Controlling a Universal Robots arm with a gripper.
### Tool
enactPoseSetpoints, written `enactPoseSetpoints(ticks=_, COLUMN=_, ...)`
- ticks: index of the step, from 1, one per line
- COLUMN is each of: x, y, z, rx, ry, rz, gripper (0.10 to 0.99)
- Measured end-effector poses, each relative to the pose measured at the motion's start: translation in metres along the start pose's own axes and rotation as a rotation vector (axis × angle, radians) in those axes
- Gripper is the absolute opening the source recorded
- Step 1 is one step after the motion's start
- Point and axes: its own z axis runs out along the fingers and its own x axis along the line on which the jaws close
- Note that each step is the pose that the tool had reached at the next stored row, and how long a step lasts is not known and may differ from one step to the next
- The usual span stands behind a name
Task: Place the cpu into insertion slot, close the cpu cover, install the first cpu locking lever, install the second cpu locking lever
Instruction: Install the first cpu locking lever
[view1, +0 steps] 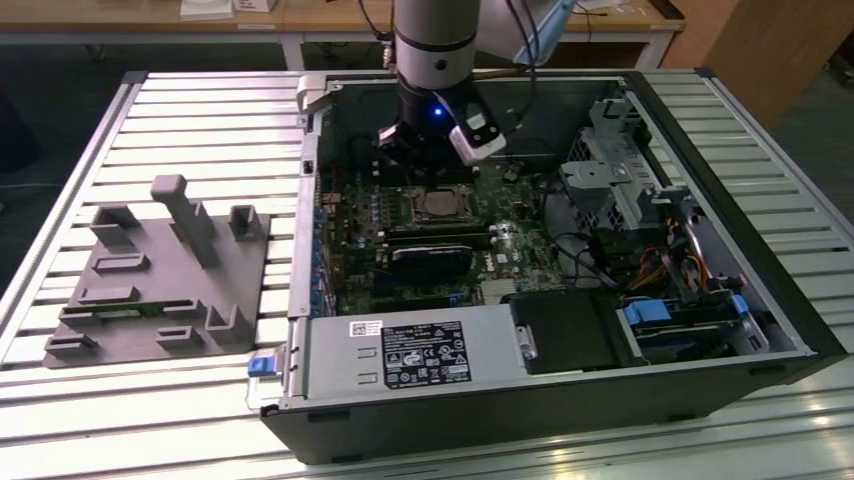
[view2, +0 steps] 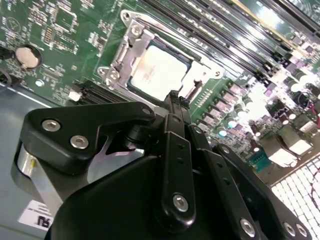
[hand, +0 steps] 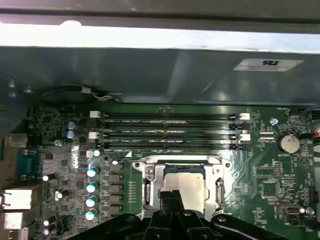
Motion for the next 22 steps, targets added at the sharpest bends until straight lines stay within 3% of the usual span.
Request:
enactPoseSetpoints(ticks=19, x=0.0413, y=-0.0001, z=-0.0016, rx=-0.001, ry=-0.0010, rz=0.000, gripper=0.106)
enactPoseSetpoints(ticks=22, x=0.0446, y=-0.0001, z=-0.0018, rx=-0.021, ry=-0.0013, rz=0.001, gripper=0.106)
